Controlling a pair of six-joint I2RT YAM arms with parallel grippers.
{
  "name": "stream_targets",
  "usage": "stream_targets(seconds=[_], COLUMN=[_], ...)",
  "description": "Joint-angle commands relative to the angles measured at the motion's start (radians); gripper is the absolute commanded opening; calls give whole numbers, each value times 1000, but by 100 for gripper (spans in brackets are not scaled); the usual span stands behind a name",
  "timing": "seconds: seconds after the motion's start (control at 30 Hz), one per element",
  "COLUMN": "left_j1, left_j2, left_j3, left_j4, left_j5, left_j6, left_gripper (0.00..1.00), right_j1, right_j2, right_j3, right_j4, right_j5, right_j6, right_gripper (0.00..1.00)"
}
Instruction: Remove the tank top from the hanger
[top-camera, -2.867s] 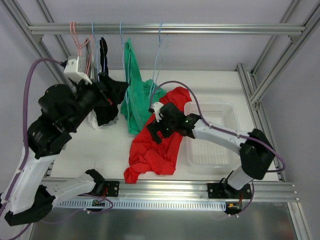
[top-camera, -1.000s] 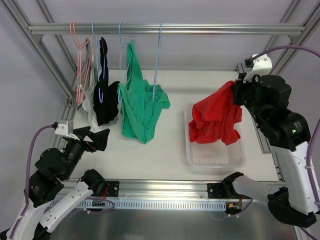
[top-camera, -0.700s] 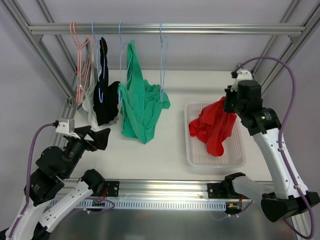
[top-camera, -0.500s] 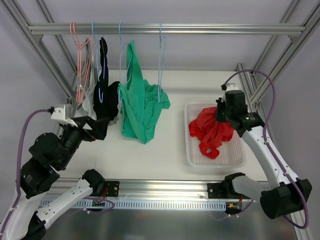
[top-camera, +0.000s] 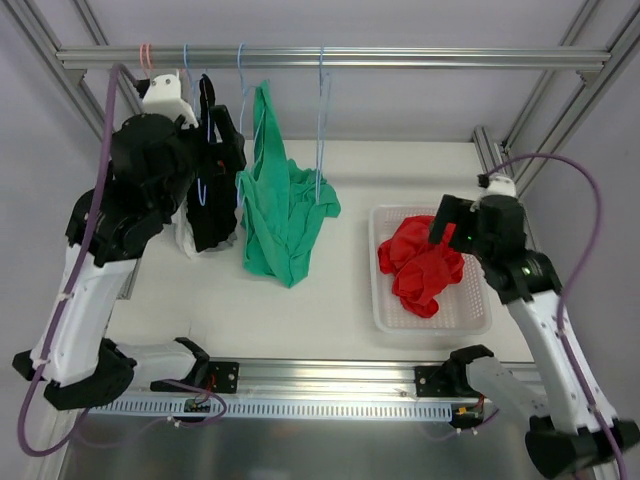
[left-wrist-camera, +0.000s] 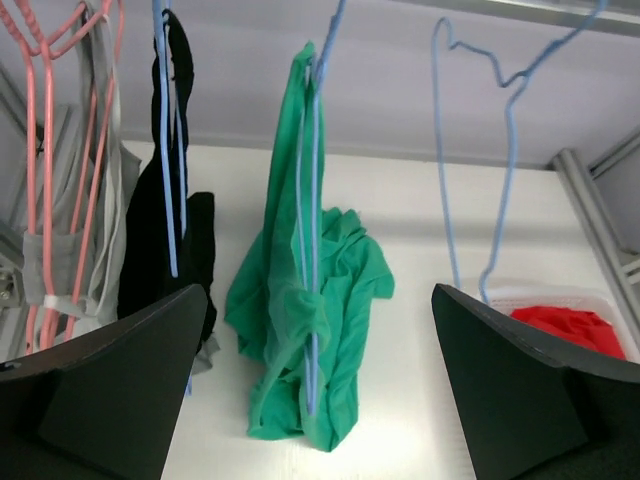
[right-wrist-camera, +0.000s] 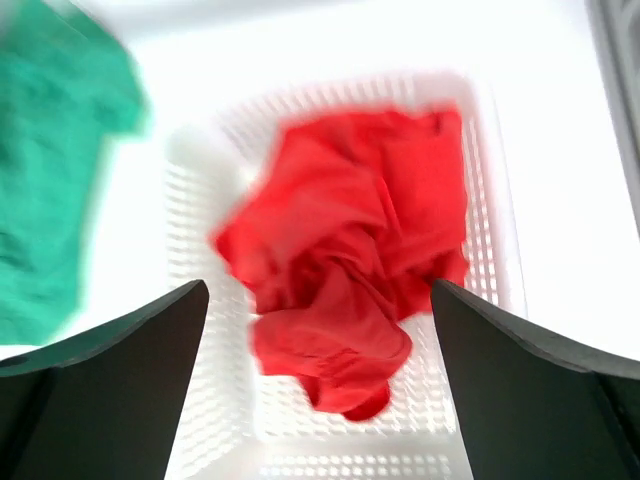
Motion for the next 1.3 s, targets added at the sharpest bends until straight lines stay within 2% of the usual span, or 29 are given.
stream_targets(seconds=[0.0,0.03,0.1,0.17,0.37,0.53,0.63,0.7,0.73,0.77,0.83,0.87,1.27], left_j1=[93,127,143,150,212,268,273,273,273,275,275,273,273], left_j2=[83,103,158,217,358,428,450,458,468,470,469,467,427], left_j3=[99,125,153,197,291,288,293,296,302,302,305,307,365], left_j4=[-66,-64,-66,-64,-64,-64,-63,-63,-64,-64,-64,-64,-9], left_j5=[103,133,177,228,307,342,368,380,381,381,381,381,392], left_j6=[65,71,99,128,136,120,123,123,122,120,116,111,48], left_gripper=[98,97,87,76,73,59,41,39,34,20,13,0,0], right_j1=[-4,-6,-4,-6,-4,-3,-3,-3,-3,-3,-3,-3,-3], right_j2=[-180,-198,-223,-220,-197,-209,-228,-235,-240,-243,-246,-248,-254], right_j3=[92,92,89,83,28,20,20,21,21,20,18,18,6], right_j4=[-10,-2,4,10,85,116,125,127,125,125,127,127,151], right_j5=[-83,-121,-239,-290,-478,-554,-565,-568,-570,-570,-568,-568,-585], right_j6=[1,-10,-18,-18,25,33,27,24,22,22,22,22,27], right_gripper=[100,100,99,99,99,99,100,99,100,100,100,100,100])
